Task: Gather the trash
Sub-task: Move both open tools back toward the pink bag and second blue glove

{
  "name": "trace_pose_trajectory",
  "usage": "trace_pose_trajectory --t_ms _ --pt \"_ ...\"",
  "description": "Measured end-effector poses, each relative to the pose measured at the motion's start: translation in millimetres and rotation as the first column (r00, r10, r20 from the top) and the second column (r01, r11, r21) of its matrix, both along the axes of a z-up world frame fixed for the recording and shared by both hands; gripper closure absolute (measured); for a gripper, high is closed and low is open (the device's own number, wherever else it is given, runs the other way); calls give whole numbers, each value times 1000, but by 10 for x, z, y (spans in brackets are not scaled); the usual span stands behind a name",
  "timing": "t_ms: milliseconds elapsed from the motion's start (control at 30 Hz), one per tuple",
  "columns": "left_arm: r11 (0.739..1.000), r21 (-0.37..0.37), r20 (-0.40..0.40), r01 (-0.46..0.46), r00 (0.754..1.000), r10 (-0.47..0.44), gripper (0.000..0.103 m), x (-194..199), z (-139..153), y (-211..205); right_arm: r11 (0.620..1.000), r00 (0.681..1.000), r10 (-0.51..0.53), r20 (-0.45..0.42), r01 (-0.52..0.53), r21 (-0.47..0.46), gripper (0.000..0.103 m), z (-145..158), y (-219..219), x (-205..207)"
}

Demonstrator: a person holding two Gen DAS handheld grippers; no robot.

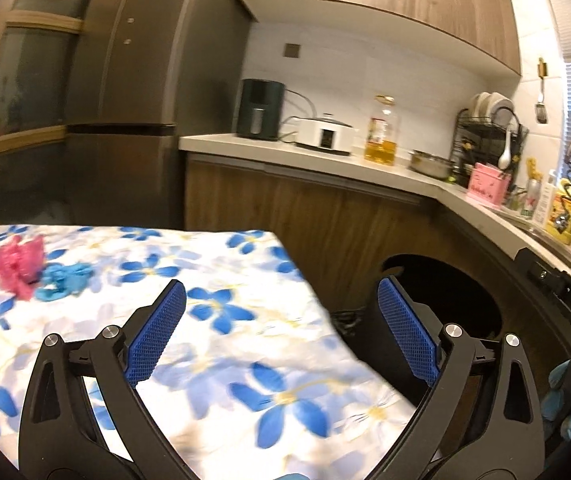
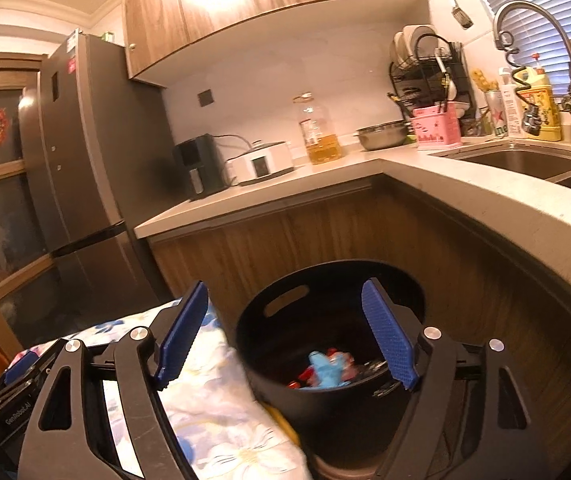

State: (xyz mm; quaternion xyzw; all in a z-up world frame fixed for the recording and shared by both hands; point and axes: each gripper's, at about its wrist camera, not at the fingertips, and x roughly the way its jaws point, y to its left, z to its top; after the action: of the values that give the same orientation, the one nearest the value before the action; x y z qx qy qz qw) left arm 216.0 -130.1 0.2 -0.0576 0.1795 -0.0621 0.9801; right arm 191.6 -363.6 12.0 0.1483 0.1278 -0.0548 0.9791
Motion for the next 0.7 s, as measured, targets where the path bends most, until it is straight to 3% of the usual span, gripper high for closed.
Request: trace_pose_trajectory --t_ms 333,700 --pt "986 36 -12 -161 987 161 8 -187 -93 732 990 990 138 -25 -138 -4 26 -94 733 125" --pt "930 68 -2 -362 932 363 8 -244 -227 1729 952 951 304 -57 -305 -6 26 -243 1763 454"
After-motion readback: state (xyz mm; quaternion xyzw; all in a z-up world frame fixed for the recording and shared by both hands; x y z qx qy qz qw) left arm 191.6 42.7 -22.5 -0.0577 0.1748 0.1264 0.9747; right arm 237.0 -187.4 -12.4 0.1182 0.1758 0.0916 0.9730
